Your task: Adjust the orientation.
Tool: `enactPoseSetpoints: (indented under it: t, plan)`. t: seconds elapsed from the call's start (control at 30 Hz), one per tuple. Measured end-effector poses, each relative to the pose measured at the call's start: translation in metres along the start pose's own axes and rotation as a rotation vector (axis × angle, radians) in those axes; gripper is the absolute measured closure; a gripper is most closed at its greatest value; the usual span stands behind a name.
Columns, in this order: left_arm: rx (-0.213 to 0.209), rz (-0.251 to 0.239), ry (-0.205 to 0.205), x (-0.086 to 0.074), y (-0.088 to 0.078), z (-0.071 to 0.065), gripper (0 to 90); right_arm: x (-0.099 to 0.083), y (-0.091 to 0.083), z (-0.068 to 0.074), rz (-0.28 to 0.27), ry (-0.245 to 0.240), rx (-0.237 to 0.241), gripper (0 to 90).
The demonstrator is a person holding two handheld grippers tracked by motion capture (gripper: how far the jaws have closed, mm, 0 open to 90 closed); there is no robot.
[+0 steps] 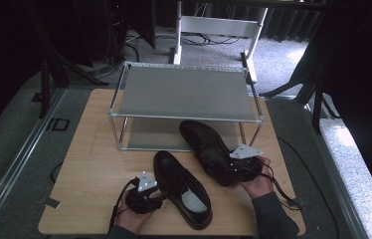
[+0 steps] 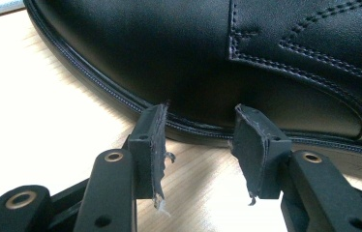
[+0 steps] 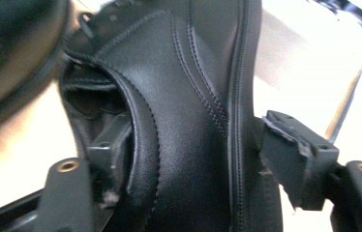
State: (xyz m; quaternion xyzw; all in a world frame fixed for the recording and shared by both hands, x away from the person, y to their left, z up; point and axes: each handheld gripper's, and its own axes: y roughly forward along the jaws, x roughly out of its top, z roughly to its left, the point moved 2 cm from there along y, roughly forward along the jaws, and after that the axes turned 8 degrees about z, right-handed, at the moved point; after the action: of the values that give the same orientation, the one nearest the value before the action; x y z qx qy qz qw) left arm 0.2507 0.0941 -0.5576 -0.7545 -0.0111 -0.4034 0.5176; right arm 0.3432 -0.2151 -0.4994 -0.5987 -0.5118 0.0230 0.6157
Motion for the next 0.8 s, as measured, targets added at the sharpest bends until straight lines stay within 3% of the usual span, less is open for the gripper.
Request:
enactPoseSetpoints:
  t: [0.1, 0.27, 0.3, 0.33, 0.43, 0.57, 0.7, 0.8]
  plan:
    - [0.001, 0.000, 0.000, 0.000, 0.000, 0.000, 55.3, 0.002, 0.003, -0.007, 0.001, 0.025, -0.005, 39.1]
    - [0.001, -0.001, -0.001, 0.000, 0.000, 0.000, 55.3, 0.005, 0.005, -0.018, -0.002, 0.042, -0.033, 57.6]
    - [0.000, -0.001, -0.002, 0.000, 0.000, 0.000, 55.3, 0.005, 0.005, -0.021, -0.001, 0.053, -0.036, 67.0]
    - [0.000, -0.001, -0.002, 0.000, 0.000, 0.000, 55.3, 0.005, 0.005, -0.021, -0.001, 0.053, -0.036, 67.0]
    - [-0.005, 0.000, -0.005, 0.000, 0.000, 0.001, 55.3, 0.004, 0.006, -0.031, 0.000, 0.100, -0.026, 76.3]
    - [-0.008, 0.000, -0.006, 0.000, 0.000, 0.001, 55.4, 0.003, 0.005, -0.033, 0.016, 0.100, -0.022, 80.2]
    - [-0.011, -0.001, -0.007, 0.000, 0.000, 0.001, 55.6, -0.004, -0.001, -0.028, 0.010, 0.107, 0.066, 81.2]
    - [-0.009, 0.000, -0.008, 0.000, 0.000, 0.001, 55.9, -0.006, -0.005, -0.023, 0.026, 0.081, 0.078, 81.1]
